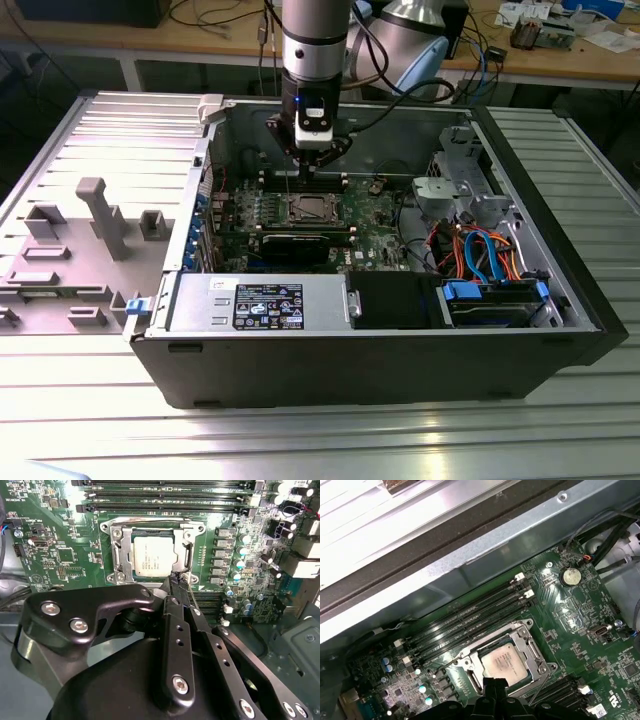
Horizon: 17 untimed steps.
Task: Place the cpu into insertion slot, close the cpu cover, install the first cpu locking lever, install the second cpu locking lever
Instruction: 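Install the first cpu locking lever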
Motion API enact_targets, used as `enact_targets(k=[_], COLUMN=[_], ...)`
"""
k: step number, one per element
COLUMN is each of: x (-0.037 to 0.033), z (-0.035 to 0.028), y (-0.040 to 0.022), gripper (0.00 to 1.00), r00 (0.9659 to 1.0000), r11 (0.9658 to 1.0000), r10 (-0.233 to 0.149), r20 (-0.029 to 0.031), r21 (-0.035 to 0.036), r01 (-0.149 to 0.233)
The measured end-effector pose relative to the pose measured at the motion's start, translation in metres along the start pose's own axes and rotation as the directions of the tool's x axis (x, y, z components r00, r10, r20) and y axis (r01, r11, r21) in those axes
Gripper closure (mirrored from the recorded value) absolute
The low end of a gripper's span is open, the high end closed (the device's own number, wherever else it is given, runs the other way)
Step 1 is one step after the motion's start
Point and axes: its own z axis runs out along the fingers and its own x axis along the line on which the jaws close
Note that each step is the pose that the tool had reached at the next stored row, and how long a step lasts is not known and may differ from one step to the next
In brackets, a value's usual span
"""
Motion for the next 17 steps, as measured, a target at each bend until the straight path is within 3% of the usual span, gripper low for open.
enact_targets(k=[6, 8, 10, 16, 17], x=[0.0, 0.0, 0.0, 0.0041, 0.0042], z=[0.0, 0.0, 0.0, 0.0, 0.0], y=[0.0, -0.0001, -0.0001, -0.0022, -0.0023], gripper=[0.89, 0.89, 0.89, 0.89, 0.89], r00=[1.0, 0.9991, 0.9965, 0.9907, 0.9867], r11=[1.0, 0.9991, 0.9965, 0.9907, 0.9867], r10=[-0.004, -0.042, -0.084, -0.136, -0.162], r20=[-0.0003, -0.001, -0.0017, -0.0037, -0.0043], r21=[-0.0005, 0.0001, 0.0005, -0.0015, -0.0011], r01=[0.004, 0.042, 0.084, 0.136, 0.162])
